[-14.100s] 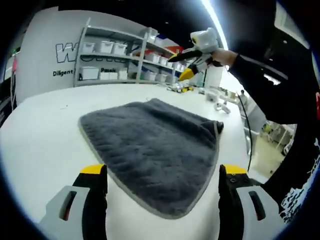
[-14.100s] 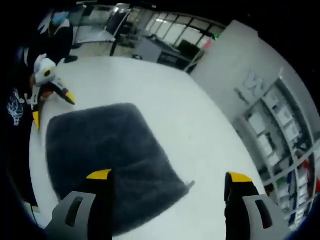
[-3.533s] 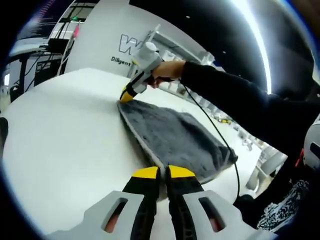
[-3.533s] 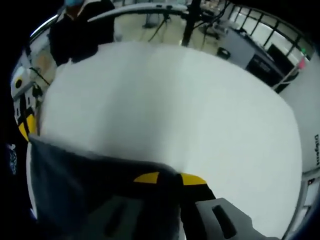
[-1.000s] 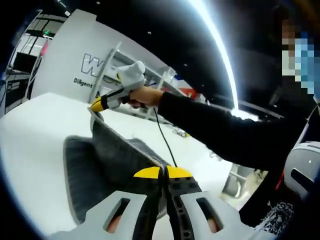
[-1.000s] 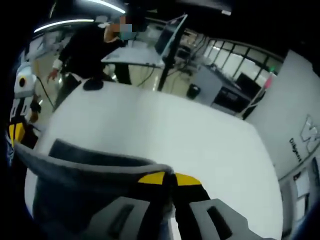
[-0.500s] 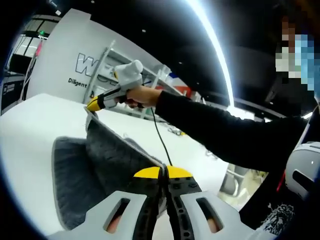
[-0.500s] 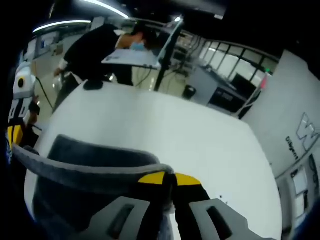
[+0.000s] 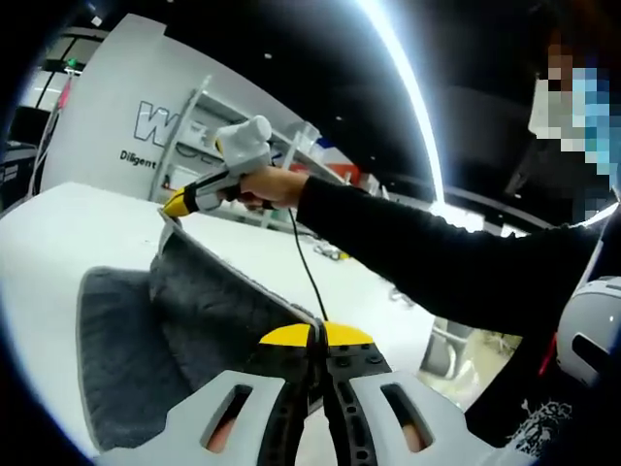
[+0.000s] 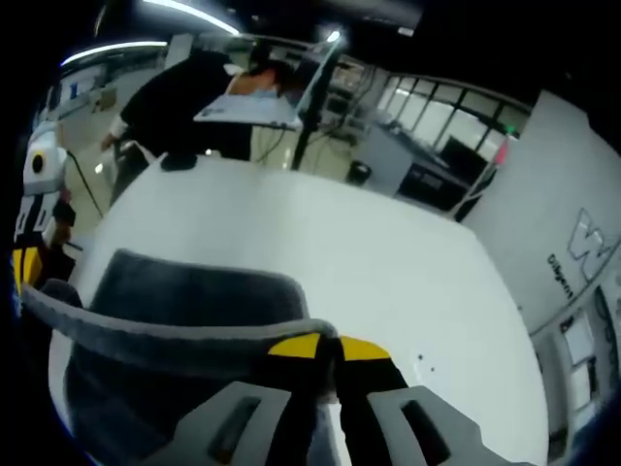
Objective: Open the folded towel by lifting each exposed corner and separating the folded layers until the towel lies flat within the target outline without major curled edges
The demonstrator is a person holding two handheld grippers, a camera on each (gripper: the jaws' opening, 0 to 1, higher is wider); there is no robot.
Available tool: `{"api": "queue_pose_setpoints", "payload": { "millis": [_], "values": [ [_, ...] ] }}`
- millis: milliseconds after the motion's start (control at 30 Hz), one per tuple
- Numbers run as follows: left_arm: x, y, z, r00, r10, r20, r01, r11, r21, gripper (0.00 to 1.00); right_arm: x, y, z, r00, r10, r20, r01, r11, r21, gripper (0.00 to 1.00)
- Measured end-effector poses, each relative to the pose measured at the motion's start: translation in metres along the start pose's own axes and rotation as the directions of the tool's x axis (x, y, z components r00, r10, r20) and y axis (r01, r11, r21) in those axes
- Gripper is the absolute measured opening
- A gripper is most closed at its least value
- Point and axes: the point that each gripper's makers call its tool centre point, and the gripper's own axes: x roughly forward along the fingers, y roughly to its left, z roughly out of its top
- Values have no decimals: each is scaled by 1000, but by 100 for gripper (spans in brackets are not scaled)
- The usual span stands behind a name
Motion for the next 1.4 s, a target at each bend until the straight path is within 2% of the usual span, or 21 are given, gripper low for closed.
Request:
{"api": "queue_pose_setpoints", "payload": {
  "millis": [567, 1000, 1233, 1400],
  "values": [
    [24, -30, -9, 998, -51, -21, 51, 999, 14, 0, -26, -7, -24, 999, -34, -13, 34, 999, 18, 1],
    [49, -52, -6, 995, -94, -26, 95, 995, 44, 0, -57, -17, -39, 997, -74, -15, 75, 997, 34, 1],
    [64, -69, -6, 992, -120, -30, 122, 990, 66, 0, -76, -23, -55, 995, -101, -15, 102, 994, 51, 1],
    [71, -74, -7, 991, -128, -30, 130, 989, 72, 0, -85, -27, -69, 993, -116, -23, 117, 991, 68, 1]
  ]
}}
